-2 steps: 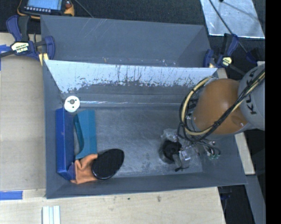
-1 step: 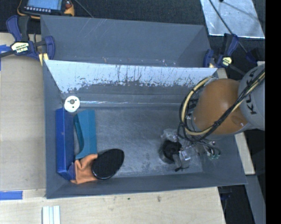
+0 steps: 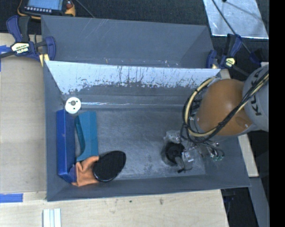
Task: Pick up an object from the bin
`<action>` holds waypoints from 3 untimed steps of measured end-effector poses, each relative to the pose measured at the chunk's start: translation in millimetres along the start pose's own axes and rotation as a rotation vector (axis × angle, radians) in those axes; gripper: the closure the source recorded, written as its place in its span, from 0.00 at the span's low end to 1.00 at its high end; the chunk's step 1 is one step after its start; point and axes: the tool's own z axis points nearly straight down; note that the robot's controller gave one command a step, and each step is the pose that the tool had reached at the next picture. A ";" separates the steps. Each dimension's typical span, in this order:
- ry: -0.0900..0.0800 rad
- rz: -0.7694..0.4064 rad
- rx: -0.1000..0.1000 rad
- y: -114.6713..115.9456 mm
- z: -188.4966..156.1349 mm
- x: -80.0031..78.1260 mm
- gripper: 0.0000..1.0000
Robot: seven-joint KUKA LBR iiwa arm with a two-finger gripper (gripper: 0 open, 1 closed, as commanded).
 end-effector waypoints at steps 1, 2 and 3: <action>0.001 0.000 -0.002 0.7 -18.3 0.4 1.00; 0.000 0.001 0.000 0.1 -38.4 0.0 1.00; -0.003 0.001 0.002 -0.4 -49.3 -0.9 1.00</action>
Offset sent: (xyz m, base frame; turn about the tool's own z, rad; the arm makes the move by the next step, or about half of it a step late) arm -0.0001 0.0000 0.0398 0.0000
